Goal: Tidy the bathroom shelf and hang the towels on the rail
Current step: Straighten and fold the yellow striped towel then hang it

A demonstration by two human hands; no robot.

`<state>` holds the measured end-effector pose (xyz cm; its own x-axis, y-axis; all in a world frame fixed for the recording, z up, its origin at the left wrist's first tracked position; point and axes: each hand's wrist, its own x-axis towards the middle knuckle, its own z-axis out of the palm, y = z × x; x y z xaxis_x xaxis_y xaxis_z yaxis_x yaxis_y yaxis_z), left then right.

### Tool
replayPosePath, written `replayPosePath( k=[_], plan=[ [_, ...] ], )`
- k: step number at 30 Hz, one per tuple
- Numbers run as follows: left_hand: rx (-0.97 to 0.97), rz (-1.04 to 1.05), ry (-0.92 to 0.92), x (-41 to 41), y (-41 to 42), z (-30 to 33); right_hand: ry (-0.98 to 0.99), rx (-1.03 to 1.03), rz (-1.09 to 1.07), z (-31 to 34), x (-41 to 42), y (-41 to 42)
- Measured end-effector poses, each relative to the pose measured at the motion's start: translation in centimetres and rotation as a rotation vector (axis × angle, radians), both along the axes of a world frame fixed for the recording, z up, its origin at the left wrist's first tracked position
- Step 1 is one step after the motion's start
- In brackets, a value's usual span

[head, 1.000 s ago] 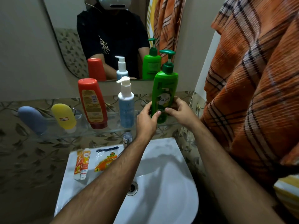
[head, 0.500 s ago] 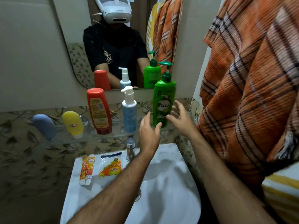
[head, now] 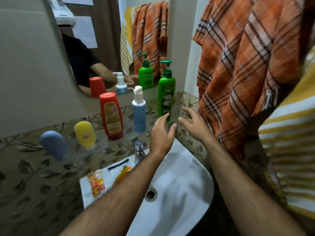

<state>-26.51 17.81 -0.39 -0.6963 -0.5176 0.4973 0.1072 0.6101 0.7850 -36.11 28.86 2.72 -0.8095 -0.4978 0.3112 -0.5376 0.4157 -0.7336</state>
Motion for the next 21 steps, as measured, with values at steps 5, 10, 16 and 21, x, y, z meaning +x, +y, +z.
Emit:
replayPosePath(
  k=[5, 10, 16, 21],
  plan=[
    [-0.102, -0.151, 0.046, 2.5, -0.1, 2.0, 0.152, 0.162, -0.076, 2.6, 4.3, 1.8],
    [-0.253, -0.229, 0.106, 3.2, 0.6, 5.7, 0.37, 0.298, -0.148, 8.6, 6.9, 4.5],
    [-0.384, -0.286, 0.214, 2.9, 4.0, 12.5, 0.69, 0.378, -0.324, 17.2, 9.6, 9.0],
    [-0.358, -0.357, 0.321, 1.9, 9.0, 18.0, 0.853, 0.433, -0.476, 23.2, 11.4, 14.1]
  ],
)
